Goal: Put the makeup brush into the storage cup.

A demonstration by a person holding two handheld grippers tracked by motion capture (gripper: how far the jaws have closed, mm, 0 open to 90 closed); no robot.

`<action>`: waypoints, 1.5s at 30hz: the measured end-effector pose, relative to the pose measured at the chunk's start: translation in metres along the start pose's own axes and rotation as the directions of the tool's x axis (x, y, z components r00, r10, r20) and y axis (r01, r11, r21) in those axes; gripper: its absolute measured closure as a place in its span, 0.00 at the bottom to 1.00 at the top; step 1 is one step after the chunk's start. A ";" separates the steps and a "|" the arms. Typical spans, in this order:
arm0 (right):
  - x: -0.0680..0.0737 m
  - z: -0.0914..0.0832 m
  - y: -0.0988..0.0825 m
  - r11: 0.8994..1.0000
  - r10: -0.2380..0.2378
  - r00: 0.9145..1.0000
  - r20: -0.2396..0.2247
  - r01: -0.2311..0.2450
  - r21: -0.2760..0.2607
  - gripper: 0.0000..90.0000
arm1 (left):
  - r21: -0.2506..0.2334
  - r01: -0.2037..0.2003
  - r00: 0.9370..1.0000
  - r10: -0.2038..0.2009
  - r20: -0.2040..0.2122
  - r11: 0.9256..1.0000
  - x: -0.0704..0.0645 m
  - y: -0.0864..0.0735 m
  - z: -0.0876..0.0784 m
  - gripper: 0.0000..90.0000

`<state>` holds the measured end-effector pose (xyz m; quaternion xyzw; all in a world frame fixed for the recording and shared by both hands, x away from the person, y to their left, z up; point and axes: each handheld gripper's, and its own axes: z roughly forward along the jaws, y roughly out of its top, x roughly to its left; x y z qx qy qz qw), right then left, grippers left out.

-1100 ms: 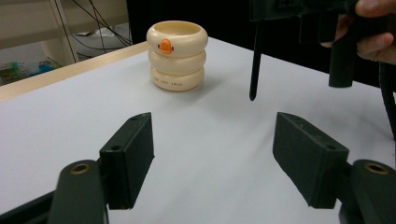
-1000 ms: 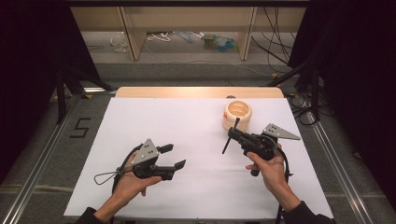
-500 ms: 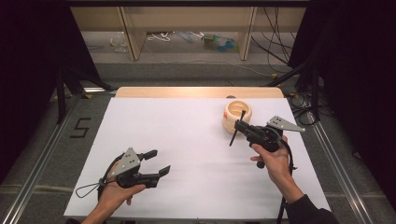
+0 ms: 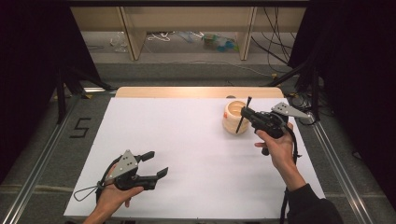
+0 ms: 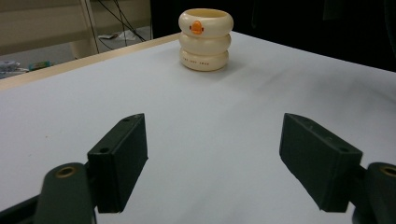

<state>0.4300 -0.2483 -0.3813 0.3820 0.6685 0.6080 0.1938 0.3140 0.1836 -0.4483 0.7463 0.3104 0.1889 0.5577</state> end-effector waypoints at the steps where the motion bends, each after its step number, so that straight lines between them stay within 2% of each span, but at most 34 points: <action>1: -0.002 0.002 0.003 1.000 0.006 1.000 0.006 -0.006 0.000 0.93 | -0.010 0.005 1.000 -0.005 0.002 1.000 0.000 0.000 0.000 0.25; 3: -0.005 0.005 0.006 1.000 0.004 1.000 0.016 -0.004 0.000 0.93 | -0.011 0.018 1.000 -0.018 -0.005 1.000 0.000 0.000 -0.001 0.25; 6: -0.006 0.008 0.011 1.000 0.004 1.000 0.022 -0.003 -0.003 0.93 | -0.009 0.013 1.000 -0.013 -0.004 1.000 0.001 0.001 -0.001 0.24; 9: -0.008 0.012 0.016 1.000 -0.018 0.999 0.038 0.018 -0.001 0.93 | -0.007 0.007 1.000 -0.007 -0.003 1.000 0.001 0.001 -0.001 0.24; 11: -0.009 0.015 0.019 1.000 -0.011 0.999 0.038 0.011 -0.010 0.93 | -0.010 0.017 1.000 -0.017 -0.004 1.000 0.000 0.001 -0.001 0.24; 13: -0.011 0.016 0.022 1.000 -0.015 0.999 0.048 0.015 0.003 0.93 | -0.011 0.016 1.000 -0.016 -0.003 1.000 0.000 0.001 -0.001 0.24; 16: -0.013 0.017 0.023 1.000 -0.020 0.998 0.054 0.020 0.002 0.93 | -0.011 0.012 1.000 -0.012 -0.004 1.000 0.000 0.001 0.000 0.25; 17: -0.013 0.018 0.023 1.000 -0.018 0.998 0.055 0.018 0.000 0.93 | -0.010 -0.008 1.000 0.008 0.003 1.000 0.002 0.001 0.000 0.25; 18: -0.014 0.018 0.023 1.000 -0.024 0.998 0.059 0.024 0.001 0.93 | -0.012 -0.010 1.000 0.010 0.003 1.000 0.002 0.001 -0.001 0.25; 19: -0.014 0.018 0.024 1.000 -0.014 0.998 0.059 0.013 0.003 0.93 | -0.012 -0.010 1.000 0.010 0.002 1.000 0.002 0.002 -0.001 0.25; 20: -0.014 0.018 0.024 1.000 -0.014 0.998 0.059 0.013 0.003 0.93 | -0.013 0.011 1.000 -0.011 -0.002 1.000 0.000 0.001 -0.001 0.25; 26: -0.019 0.021 0.030 1.000 -0.009 0.998 0.069 0.010 -0.011 0.93 | -0.018 0.005 1.000 -0.005 -0.001 1.000 0.001 0.002 -0.001 0.25; 28: -0.021 0.024 0.033 0.999 -0.023 0.996 0.083 0.025 -0.031 0.93 | -0.017 0.000 1.000 0.000 -0.002 1.000 0.002 0.002 -0.001 0.25; 32: -0.023 0.025 0.036 1.000 -0.022 0.996 0.089 0.023 -0.019 0.93 | -0.017 -0.002 1.000 0.002 -0.006 1.000 0.002 0.002 -0.001 0.25; 33: -0.024 0.027 0.036 0.999 -0.029 0.995 0.092 0.031 -0.021 0.93 | -0.021 0.016 1.000 -0.016 -0.009 1.000 0.001 0.002 -0.001 0.25; 40: -0.029 0.034 0.038 0.999 -0.024 0.994 0.102 0.027 -0.026 0.93 | -0.021 0.008 1.000 -0.008 -0.012 1.000 0.002 0.002 -0.001 0.25; 42: -0.031 0.034 0.039 0.999 -0.025 0.994 0.106 0.028 -0.026 0.93 | -0.024 0.019 1.000 -0.019 -0.010 1.000 0.001 0.001 -0.001 0.25; 45: -0.033 0.036 0.041 0.999 -0.017 0.994 0.109 0.021 -0.036 0.93 | -0.024 0.005 1.000 -0.006 -0.009 1.000 0.002 0.002 -0.001 0.25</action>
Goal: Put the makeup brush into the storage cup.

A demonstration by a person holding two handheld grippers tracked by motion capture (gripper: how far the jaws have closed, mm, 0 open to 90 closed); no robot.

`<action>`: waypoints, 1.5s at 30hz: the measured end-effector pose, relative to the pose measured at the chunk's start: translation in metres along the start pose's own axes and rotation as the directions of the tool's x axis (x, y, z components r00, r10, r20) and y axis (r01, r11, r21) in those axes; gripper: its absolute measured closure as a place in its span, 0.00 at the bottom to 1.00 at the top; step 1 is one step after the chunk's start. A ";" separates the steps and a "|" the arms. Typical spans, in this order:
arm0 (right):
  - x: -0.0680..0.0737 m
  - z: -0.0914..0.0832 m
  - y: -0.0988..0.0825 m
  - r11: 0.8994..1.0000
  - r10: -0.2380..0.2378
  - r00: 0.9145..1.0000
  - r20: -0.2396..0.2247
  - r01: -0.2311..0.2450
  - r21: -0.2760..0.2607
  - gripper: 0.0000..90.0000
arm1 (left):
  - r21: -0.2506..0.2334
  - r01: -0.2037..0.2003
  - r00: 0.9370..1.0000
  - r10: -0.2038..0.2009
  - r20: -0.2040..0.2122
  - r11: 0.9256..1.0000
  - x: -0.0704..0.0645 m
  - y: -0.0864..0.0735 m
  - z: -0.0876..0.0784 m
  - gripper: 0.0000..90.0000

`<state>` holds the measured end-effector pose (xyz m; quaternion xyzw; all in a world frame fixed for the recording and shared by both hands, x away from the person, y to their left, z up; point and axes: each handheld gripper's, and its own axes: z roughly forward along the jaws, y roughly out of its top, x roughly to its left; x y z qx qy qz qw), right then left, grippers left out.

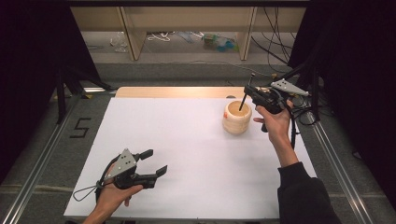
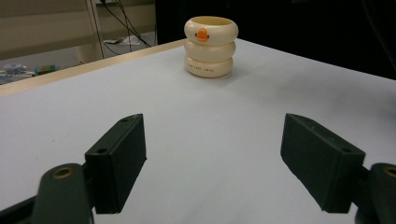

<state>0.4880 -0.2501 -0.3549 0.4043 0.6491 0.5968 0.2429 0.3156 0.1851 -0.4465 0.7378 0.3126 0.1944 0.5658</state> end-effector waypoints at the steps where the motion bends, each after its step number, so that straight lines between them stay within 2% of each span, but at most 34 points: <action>1: 0.000 0.001 0.000 1.000 -0.005 1.000 0.003 0.005 0.001 0.93 | 0.000 0.000 1.000 0.000 0.000 1.000 0.000 0.000 0.000 0.25; 4: 0.000 0.005 0.000 1.000 -0.017 1.000 0.010 0.017 0.010 0.93 | 0.000 0.014 1.000 -0.014 -0.002 1.000 0.000 0.000 0.000 0.25; 5: 0.000 0.006 0.000 1.000 -0.015 1.000 0.010 0.015 0.005 0.93 | 0.000 0.002 1.000 -0.002 -0.002 1.000 0.000 0.000 -0.001 0.25; 13: -0.004 0.013 -0.004 1.000 -0.014 1.000 0.025 0.014 0.009 0.93 | -0.008 0.004 1.000 -0.004 0.002 1.000 0.000 0.000 0.000 0.25; 14: -0.006 0.015 -0.006 1.000 -0.016 1.000 0.025 0.016 0.016 0.93 | -0.010 -0.009 1.000 0.009 0.008 1.000 0.000 0.001 0.000 0.25; 16: -0.006 0.016 -0.007 1.000 -0.008 1.000 0.030 0.007 0.020 0.93 | -0.007 -0.009 1.000 0.009 0.005 1.000 0.000 0.001 -0.001 0.25; 17: -0.007 0.017 -0.008 0.999 -0.014 0.999 0.035 0.012 0.036 0.93 | -0.004 0.009 1.000 -0.009 -0.004 1.000 -0.001 0.000 -0.001 0.25; 18: -0.008 0.018 -0.009 0.999 -0.019 0.999 0.038 0.018 0.038 0.93 | -0.009 -0.003 1.000 0.003 0.004 1.000 0.000 0.000 0.000 0.25; 26: -0.015 0.025 -0.016 0.998 -0.017 0.998 0.055 0.014 0.061 0.93 | -0.005 0.003 1.000 -0.003 -0.003 1.000 0.000 0.001 -0.001 0.25; 34: -0.017 0.028 -0.019 0.997 -0.017 0.999 0.050 0.013 0.076 0.93 | -0.005 0.007 1.000 -0.007 0.001 1.000 -0.001 0.000 -0.001 0.25; 35: -0.017 0.029 -0.021 0.996 -0.028 0.998 0.055 0.023 0.084 0.93 | -0.005 0.009 1.000 -0.009 0.000 1.000 -0.001 0.000 -0.001 0.25; 36: -0.017 0.030 -0.022 0.996 -0.025 0.998 0.054 0.020 0.085 0.93 | -0.006 -0.008 1.000 0.008 0.000 1.000 0.000 0.001 -0.002 0.25; 45: -0.018 0.033 -0.026 0.994 -0.032 0.998 0.050 0.027 0.108 0.93 | -0.010 -0.007 1.000 0.007 0.000 1.000 0.001 0.001 -0.002 0.25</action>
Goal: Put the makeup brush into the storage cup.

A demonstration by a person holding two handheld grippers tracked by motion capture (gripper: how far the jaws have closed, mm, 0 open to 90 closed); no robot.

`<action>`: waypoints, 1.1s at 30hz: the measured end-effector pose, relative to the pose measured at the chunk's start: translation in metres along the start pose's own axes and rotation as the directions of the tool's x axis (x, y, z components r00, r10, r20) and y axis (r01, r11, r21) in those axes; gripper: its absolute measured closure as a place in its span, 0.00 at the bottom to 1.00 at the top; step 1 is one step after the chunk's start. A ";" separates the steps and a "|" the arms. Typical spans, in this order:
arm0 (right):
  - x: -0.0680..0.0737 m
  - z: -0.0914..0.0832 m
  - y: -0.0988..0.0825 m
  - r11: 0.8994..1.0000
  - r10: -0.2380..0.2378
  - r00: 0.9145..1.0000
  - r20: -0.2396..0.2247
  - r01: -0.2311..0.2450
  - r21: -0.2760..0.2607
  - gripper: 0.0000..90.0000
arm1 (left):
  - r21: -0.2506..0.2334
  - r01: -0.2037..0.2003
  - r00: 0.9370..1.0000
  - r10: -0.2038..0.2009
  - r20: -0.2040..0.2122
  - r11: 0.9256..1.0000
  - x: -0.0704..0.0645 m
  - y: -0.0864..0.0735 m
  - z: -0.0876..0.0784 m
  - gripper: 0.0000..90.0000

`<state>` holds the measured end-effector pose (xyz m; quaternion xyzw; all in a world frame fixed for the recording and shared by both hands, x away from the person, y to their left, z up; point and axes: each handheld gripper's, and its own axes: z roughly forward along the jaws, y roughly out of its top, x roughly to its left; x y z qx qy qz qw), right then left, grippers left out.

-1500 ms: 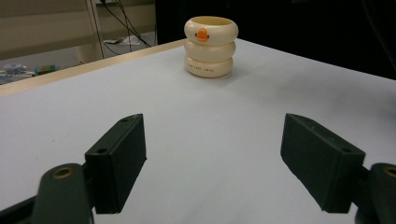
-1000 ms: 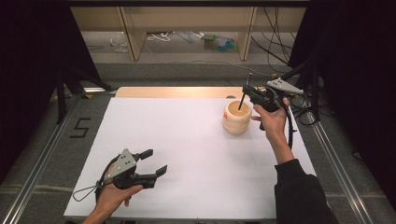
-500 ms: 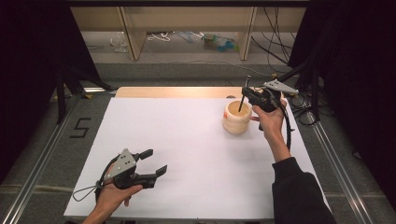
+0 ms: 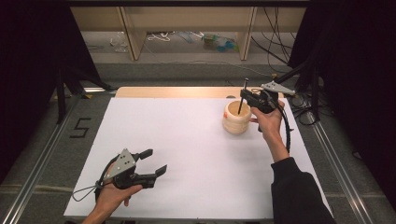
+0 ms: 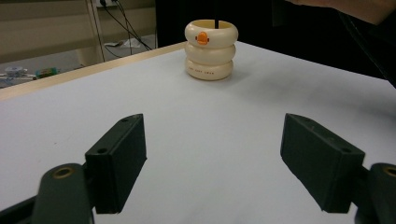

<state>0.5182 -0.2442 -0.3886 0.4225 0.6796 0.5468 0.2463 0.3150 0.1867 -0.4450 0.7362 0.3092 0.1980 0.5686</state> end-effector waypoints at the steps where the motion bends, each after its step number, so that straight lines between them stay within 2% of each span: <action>1: 0.000 0.001 -0.001 1.000 -0.003 1.000 0.001 0.003 0.000 0.93 | -0.002 0.006 1.000 -0.006 -0.001 1.000 0.000 0.000 0.000 0.25; 13: -0.003 0.007 -0.010 0.999 0.006 1.000 0.001 -0.007 0.042 0.93 | -0.006 0.001 1.000 -0.001 -0.004 1.000 0.000 0.000 -0.001 0.25; 15: -0.003 0.007 -0.010 0.999 0.000 1.000 0.003 -0.001 0.046 0.93 | -0.010 0.014 1.000 -0.014 -0.003 1.000 -0.001 0.000 -0.001 0.25; 16: -0.003 0.008 -0.011 0.999 0.003 1.000 0.005 -0.003 0.042 0.93 | -0.010 0.003 1.000 -0.003 -0.003 1.000 0.000 0.001 -0.001 0.25; 20: -0.003 0.009 -0.014 0.998 0.013 1.000 0.000 -0.013 0.065 0.93 | -0.009 0.012 1.000 -0.012 -0.003 1.000 -0.001 0.001 -0.001 0.25; 22: -0.004 0.012 -0.016 0.995 0.009 1.000 -0.011 -0.008 0.098 0.77 | -0.005 0.012 1.000 -0.012 -0.004 1.000 -0.001 0.000 -0.001 0.25; 23: -0.003 0.012 -0.016 0.993 0.028 0.999 0.015 -0.030 0.111 0.68 | -0.003 -0.001 1.000 0.001 -0.003 1.000 0.000 0.001 -0.001 0.25; 24: -0.003 0.012 -0.016 0.993 0.028 0.999 0.015 -0.030 0.111 0.68 | -0.003 -0.001 1.000 0.001 -0.003 1.000 0.000 0.001 -0.001 0.25; 25: -0.003 0.013 -0.015 0.995 0.029 0.999 0.027 -0.032 0.097 0.62 | -0.004 0.002 1.000 -0.002 -0.003 1.000 0.000 0.000 -0.001 0.25; 26: -0.003 0.010 -0.012 0.995 0.049 0.998 0.048 -0.053 0.082 0.50 | -0.006 0.009 1.000 -0.009 -0.002 1.000 -0.001 0.000 -0.001 0.25; 27: -0.003 0.010 -0.012 0.995 0.049 0.998 0.048 -0.053 0.082 0.50 | -0.007 0.014 1.000 -0.014 -0.005 1.000 -0.001 0.000 -0.001 0.25; 28: -0.004 0.006 -0.008 0.996 0.073 0.995 0.064 -0.076 0.045 0.43 | -0.007 0.005 1.000 -0.005 -0.004 1.000 0.000 0.001 -0.001 0.25; 33: -0.004 -0.003 0.001 0.995 0.104 0.992 0.065 -0.104 -0.015 0.39 | -0.003 0.001 1.000 -0.001 -0.004 1.000 0.000 0.000 -0.001 0.25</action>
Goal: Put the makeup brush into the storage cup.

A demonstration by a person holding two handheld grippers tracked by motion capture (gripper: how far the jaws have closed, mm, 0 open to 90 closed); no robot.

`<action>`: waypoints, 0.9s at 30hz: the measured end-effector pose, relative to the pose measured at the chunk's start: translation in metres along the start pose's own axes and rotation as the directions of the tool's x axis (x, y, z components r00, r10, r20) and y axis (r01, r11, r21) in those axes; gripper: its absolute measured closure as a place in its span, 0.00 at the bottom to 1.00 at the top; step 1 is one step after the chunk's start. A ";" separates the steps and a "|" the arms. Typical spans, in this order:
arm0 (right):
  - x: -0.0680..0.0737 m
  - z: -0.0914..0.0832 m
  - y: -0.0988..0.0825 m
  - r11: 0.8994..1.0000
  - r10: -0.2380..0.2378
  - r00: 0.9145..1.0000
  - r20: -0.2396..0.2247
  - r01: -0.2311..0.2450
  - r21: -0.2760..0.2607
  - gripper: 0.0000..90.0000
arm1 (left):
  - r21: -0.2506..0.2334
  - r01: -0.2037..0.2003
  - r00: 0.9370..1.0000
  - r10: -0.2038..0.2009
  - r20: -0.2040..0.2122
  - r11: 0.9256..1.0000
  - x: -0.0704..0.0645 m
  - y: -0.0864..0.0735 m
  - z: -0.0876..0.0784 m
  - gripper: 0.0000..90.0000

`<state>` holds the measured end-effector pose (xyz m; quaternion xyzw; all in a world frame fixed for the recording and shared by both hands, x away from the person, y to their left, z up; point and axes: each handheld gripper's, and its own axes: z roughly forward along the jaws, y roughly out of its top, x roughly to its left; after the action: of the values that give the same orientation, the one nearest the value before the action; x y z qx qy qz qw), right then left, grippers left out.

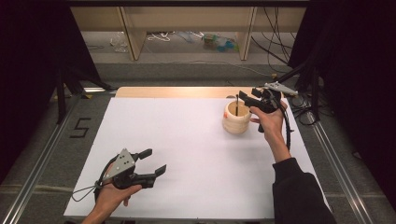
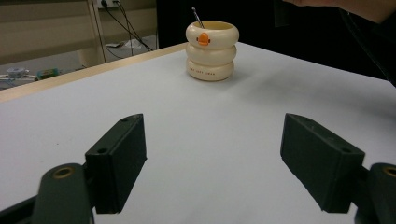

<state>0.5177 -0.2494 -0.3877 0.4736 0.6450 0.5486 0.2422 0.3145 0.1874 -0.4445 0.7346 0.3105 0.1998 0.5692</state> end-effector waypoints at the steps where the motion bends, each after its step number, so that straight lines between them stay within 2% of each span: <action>1: 0.000 0.000 0.000 1.000 0.000 1.000 0.000 0.000 0.000 0.39 | 0.000 0.000 1.000 0.000 0.000 1.000 0.000 0.000 0.000 0.25; 2: 0.001 -0.002 0.001 1.000 0.001 1.000 -0.006 -0.001 0.009 0.39 | 0.000 0.008 1.000 -0.008 0.001 1.000 -0.001 0.000 0.000 0.25; 4: 0.003 -0.002 0.001 1.000 0.001 1.000 -0.017 -0.001 0.000 0.39 | 0.001 -0.002 1.000 0.002 0.001 1.000 0.000 0.000 0.000 0.25; 5: 0.003 -0.003 0.001 1.000 -0.002 1.000 -0.013 0.003 0.017 0.39 | 0.001 -0.002 1.000 0.002 0.001 1.000 0.000 0.000 0.000 0.25; 11: 0.007 -0.006 0.003 1.000 -0.016 1.000 -0.024 0.016 0.008 0.38 | 0.000 0.003 1.000 -0.003 -0.003 1.000 0.001 0.000 0.000 0.25; 19: 0.018 -0.019 0.009 1.000 -0.022 0.998 -0.050 0.022 0.008 0.34 | 0.000 0.001 1.000 -0.001 -0.003 1.000 0.001 0.000 0.000 0.25; 20: 0.022 -0.023 0.009 0.999 -0.038 0.997 -0.069 0.039 0.005 0.34 | 0.000 0.005 1.000 -0.005 -0.004 1.000 0.001 0.000 -0.001 0.25; 23: 0.026 -0.028 0.010 0.999 -0.047 0.996 -0.081 0.048 0.009 0.33 | -0.003 0.005 1.000 -0.005 -0.009 1.000 0.002 0.000 -0.001 0.25; 24: 0.028 -0.029 0.010 0.999 -0.036 0.994 -0.100 0.035 -0.008 0.33 | -0.003 0.005 1.000 -0.005 -0.010 1.000 0.002 0.000 -0.001 0.25; 25: 0.028 -0.029 0.010 0.999 -0.036 0.994 -0.100 0.035 -0.008 0.33 | -0.004 0.004 1.000 -0.004 -0.009 1.000 0.002 0.000 -0.001 0.25; 27: 0.031 -0.031 0.010 1.000 -0.008 0.991 -0.133 0.007 -0.011 0.33 | -0.003 0.004 1.000 -0.004 -0.008 1.000 0.002 0.000 -0.001 0.25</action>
<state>0.4818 -0.2372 -0.3632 0.4323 0.6587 0.5814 0.2032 0.3151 0.1891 -0.4445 0.7325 0.3138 0.2021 0.5693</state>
